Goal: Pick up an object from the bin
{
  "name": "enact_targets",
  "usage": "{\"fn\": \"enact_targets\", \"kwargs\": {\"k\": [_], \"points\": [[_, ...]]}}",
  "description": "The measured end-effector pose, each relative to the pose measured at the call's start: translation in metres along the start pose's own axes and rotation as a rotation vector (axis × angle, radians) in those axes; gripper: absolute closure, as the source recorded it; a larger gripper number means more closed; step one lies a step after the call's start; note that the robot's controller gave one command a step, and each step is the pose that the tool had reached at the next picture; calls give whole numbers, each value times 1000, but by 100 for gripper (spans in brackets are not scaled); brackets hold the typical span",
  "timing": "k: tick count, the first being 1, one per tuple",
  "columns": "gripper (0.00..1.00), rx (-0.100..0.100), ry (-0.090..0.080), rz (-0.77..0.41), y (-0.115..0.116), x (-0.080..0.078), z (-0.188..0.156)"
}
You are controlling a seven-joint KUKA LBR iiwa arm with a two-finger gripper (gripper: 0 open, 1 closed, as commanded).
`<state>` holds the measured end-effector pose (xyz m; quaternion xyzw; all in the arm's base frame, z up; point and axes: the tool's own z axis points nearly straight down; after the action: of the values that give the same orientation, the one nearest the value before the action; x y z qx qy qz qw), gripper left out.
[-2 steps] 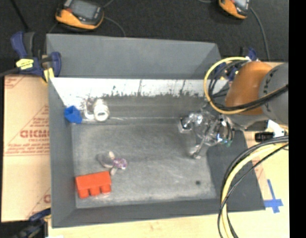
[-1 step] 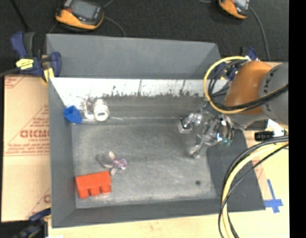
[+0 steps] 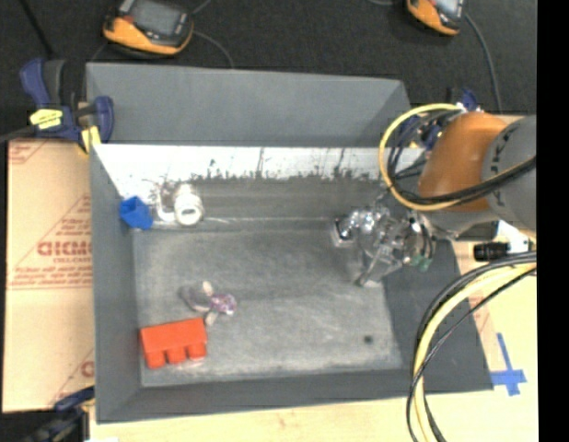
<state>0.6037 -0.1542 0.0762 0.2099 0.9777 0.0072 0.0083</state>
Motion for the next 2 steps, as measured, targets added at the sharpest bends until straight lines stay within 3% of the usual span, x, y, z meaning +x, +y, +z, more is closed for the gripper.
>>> {"fn": "enact_targets", "kwargs": {"k": [1,2], "points": [[100,17,11,-6,0,-1,-29],[100,19,11,-8,-1,-1,-32]]}}
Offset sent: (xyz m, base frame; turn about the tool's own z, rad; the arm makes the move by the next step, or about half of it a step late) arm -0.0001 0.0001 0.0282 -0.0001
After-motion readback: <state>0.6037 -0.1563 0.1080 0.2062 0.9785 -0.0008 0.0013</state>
